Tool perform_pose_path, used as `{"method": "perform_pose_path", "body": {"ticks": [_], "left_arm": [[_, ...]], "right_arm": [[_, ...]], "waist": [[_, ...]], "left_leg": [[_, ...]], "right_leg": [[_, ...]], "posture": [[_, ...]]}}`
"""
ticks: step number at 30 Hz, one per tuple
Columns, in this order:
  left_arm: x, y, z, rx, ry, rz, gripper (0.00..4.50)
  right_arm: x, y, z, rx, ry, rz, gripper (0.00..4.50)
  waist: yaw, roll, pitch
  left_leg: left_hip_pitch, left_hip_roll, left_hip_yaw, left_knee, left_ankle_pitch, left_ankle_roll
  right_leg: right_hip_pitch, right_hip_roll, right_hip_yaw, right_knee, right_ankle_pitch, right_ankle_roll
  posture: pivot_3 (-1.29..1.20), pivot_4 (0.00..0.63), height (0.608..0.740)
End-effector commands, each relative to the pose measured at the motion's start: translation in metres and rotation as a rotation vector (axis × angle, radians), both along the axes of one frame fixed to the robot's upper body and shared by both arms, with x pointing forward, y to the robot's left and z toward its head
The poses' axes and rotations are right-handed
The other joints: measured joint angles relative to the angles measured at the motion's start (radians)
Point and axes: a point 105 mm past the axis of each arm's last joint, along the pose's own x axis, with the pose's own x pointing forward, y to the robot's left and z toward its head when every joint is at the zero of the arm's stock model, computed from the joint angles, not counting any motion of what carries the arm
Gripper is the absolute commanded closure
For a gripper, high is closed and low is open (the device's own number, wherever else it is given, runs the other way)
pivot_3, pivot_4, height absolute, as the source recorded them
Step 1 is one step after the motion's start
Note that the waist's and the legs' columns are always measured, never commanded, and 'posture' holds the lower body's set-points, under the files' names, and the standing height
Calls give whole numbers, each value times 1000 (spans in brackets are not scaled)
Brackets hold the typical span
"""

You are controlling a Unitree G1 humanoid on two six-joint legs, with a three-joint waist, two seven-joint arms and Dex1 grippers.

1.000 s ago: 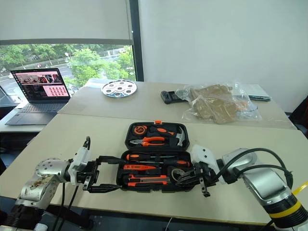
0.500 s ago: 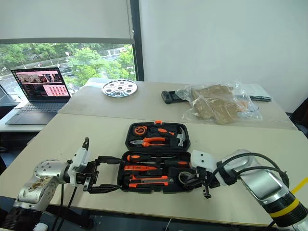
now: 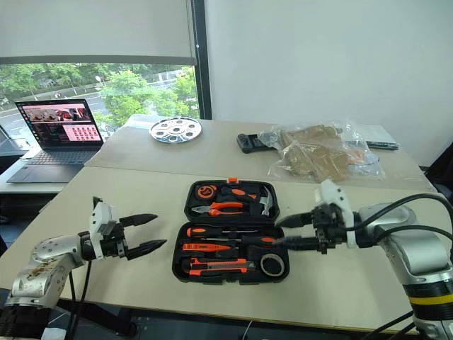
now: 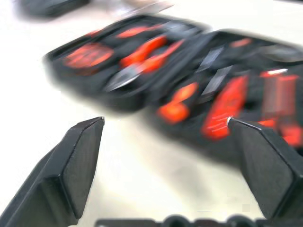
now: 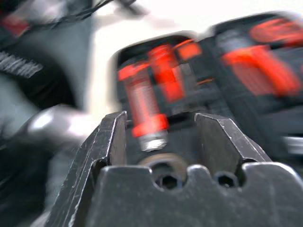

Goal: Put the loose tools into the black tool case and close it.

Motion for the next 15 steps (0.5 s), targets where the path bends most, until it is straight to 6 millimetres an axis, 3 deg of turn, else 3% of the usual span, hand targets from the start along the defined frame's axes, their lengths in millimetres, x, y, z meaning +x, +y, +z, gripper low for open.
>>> {"method": "perform_pose_path", "body": {"ticks": [1, 2, 5, 8, 15], "left_arm": [[20, -3, 1, 26, -19, 94, 1956], [24, -4, 0, 33, -20, 108, 2194], [37, -18, -6, 31, -1, 117, 3469], [43, -34, -9, 38, 2, 80, 4468], [38, -55, -22, 75, 66, -32, 4468]], "right_arm": [[24, -18, -19, -142, -132, -100, 3129], [28, -19, -24, -167, -147, -109, 3341], [51, -8, -37, -191, -209, -158, 4476], [58, 2, -51, -211, -197, -137, 4500], [55, 24, -64, -211, -138, -54, 4500]], "waist": [[1, 0, 0], [0, 0, 0], [-7, 0, 0], [-19, 0, 0], [-23, 0, 1]], "left_leg": [[0, -1, 0, 0, 0, 0], [0, -1, 1, 0, 0, 0], [0, -1, 3, 0, 1, 0], [0, 0, 5, 0, 1, -2], [1, 2, 6, -1, 2, -2]], "right_leg": [[-1, 0, 0, 1, 0, 0], [-1, 1, 0, 2, 0, 0], [-2, 3, 1, 2, 0, 0], [-2, 5, 2, 3, 0, 0], [-2, 7, 3, 2, 0, 0]], "posture": [[0, 150, 740], [0, 150, 740], [0, 150, 740], [0, 150, 740], [0, 150, 740]]}}
